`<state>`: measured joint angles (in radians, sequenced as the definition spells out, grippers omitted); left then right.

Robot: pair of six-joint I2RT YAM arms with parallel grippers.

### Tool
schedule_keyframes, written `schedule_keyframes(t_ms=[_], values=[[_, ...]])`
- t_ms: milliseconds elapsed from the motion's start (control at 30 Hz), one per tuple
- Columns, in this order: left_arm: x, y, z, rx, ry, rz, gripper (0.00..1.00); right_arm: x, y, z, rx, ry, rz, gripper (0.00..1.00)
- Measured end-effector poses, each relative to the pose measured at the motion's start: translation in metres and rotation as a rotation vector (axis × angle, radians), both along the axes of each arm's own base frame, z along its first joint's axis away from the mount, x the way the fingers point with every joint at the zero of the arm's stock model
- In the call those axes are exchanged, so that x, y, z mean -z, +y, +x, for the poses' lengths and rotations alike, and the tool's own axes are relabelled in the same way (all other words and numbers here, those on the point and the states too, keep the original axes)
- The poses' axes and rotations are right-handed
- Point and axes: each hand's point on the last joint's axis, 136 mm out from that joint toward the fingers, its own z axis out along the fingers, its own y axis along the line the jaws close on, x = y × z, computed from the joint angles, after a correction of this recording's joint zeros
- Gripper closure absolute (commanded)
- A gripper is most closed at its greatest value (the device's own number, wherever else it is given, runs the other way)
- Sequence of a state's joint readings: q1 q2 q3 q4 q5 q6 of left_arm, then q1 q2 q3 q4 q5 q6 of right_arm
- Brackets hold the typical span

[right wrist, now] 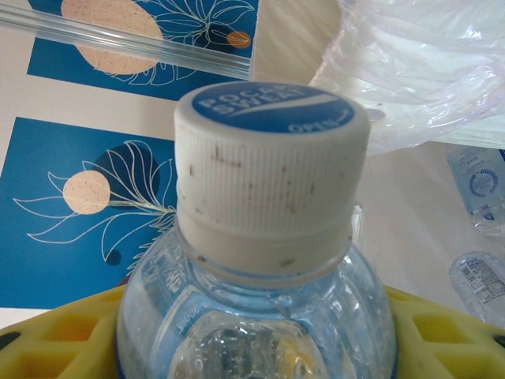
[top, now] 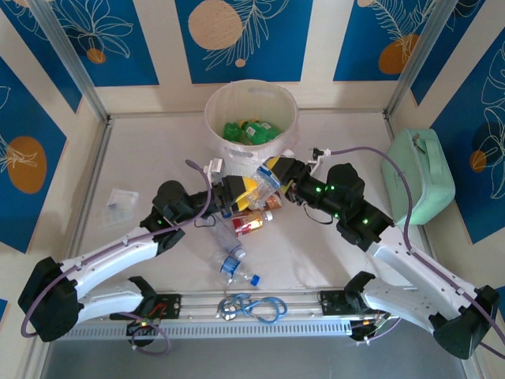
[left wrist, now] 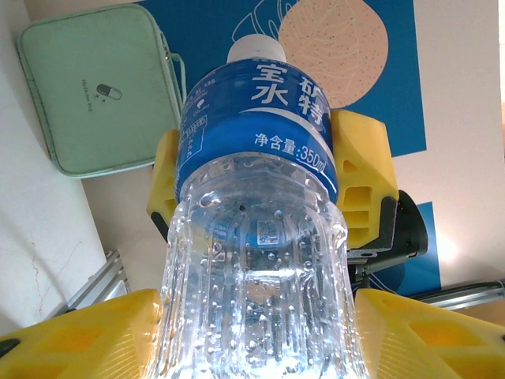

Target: Put the plastic bottles in the bin

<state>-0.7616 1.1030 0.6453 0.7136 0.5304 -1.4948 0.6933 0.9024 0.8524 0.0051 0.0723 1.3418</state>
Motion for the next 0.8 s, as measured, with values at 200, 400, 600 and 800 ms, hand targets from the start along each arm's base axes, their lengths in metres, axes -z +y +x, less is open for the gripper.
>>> schedule_keyframes(t_ms=[200,400,600,800], values=[[0.000,-0.001,-0.002,0.005,-0.002,-0.001,0.42,0.000,-0.005,-0.003,0.011,0.001,-0.011,0.31],[-0.001,0.001,0.003,-0.007,-0.008,0.006,0.43,0.007,-0.019,-0.008,0.045,0.034,-0.093,0.07],[-0.035,0.011,0.036,-0.068,-0.058,0.005,0.43,0.000,-0.065,-0.026,0.154,0.039,-0.170,0.06],[-0.115,0.041,0.099,-0.212,-0.230,0.019,0.43,0.006,-0.109,-0.053,0.237,0.049,-0.203,0.06]])
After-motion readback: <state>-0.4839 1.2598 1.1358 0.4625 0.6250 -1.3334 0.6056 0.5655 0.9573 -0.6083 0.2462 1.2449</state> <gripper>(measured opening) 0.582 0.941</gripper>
